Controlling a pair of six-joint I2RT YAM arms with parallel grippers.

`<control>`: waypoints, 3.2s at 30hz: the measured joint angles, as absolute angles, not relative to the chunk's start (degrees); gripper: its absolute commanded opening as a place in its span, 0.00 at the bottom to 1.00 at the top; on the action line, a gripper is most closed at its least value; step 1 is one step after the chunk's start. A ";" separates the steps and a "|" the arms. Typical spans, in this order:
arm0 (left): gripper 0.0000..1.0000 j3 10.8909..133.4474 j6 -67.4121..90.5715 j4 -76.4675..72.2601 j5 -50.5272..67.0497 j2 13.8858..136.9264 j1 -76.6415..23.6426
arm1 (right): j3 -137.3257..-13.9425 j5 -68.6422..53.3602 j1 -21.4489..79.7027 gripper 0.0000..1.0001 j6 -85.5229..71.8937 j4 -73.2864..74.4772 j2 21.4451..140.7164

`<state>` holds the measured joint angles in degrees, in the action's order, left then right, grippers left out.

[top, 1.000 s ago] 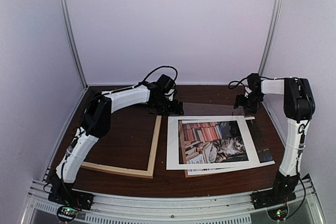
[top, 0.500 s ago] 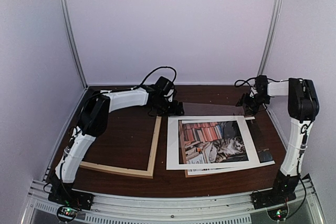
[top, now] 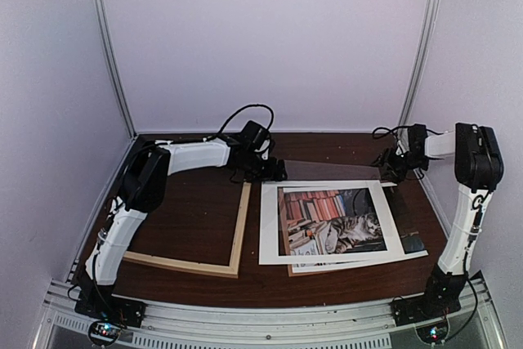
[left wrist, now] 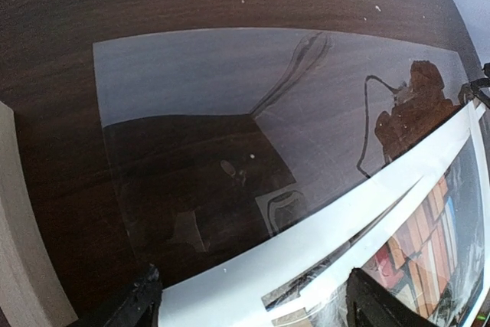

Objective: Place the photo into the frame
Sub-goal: Pick up the glass panel from the mat board.

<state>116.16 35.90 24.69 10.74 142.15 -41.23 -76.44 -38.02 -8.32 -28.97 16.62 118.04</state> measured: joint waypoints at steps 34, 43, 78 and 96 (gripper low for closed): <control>0.84 110.10 36.99 20.43 11.40 139.20 -41.36 | -64.05 -53.08 -10.26 0.56 -39.31 5.43 113.56; 0.84 108.75 37.01 19.35 11.44 138.58 -41.52 | -63.75 -54.63 -10.20 0.54 -38.89 5.58 111.77; 0.84 106.80 36.95 18.85 11.84 137.45 -41.63 | -79.79 -54.81 -8.54 0.43 -11.73 29.30 117.38; 0.84 106.50 36.77 18.68 11.84 137.27 -41.63 | -87.33 -54.59 -5.08 0.38 -4.71 38.50 122.61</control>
<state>106.50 36.77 18.68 11.84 137.27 -41.63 -87.33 -54.59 -5.08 -4.71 38.50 122.61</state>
